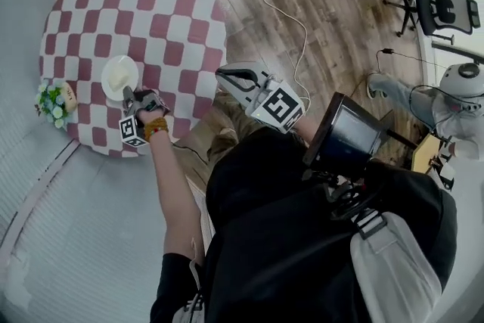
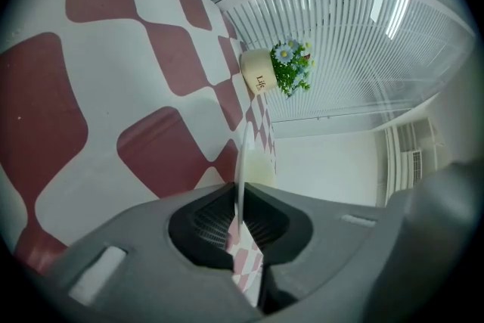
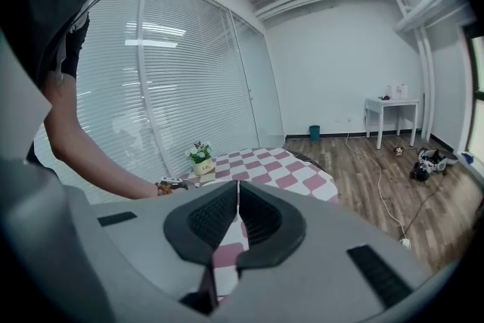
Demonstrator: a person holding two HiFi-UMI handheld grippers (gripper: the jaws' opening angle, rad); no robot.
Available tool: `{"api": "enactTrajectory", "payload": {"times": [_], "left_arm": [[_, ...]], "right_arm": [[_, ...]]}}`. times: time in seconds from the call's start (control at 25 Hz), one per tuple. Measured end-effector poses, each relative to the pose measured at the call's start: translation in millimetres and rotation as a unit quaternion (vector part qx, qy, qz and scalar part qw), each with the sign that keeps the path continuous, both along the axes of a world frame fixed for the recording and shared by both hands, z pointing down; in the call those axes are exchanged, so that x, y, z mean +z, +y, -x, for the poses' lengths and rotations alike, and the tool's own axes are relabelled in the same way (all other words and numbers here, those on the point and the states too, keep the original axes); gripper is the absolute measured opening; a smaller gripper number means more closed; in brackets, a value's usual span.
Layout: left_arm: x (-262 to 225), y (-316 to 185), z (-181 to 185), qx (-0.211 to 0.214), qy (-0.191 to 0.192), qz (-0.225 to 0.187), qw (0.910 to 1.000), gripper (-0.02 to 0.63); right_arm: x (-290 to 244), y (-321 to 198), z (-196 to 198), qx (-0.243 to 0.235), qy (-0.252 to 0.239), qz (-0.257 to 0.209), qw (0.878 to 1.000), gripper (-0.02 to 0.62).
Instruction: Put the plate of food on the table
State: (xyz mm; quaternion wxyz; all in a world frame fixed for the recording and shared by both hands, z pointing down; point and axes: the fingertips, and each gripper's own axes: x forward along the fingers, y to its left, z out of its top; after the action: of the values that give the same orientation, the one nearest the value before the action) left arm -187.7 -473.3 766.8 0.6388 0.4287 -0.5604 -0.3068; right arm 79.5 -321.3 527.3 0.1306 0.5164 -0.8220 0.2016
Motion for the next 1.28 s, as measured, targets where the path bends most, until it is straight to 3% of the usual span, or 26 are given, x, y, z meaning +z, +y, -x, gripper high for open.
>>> {"api": "enactTrajectory", "payload": {"times": [0.84, 1.28], "left_arm": [[3, 8, -10, 0.032, -0.017, 0.025, 0.9991, 0.017], [13, 12, -9, 0.042, -0.014, 0.065, 0.9969, 0.017]], "right_arm": [[7, 14, -11, 0.021, -0.020, 0.007, 1.000, 0.014], [10, 25, -5, 0.024, -0.028, 0.011, 0.999, 0.014]]}}
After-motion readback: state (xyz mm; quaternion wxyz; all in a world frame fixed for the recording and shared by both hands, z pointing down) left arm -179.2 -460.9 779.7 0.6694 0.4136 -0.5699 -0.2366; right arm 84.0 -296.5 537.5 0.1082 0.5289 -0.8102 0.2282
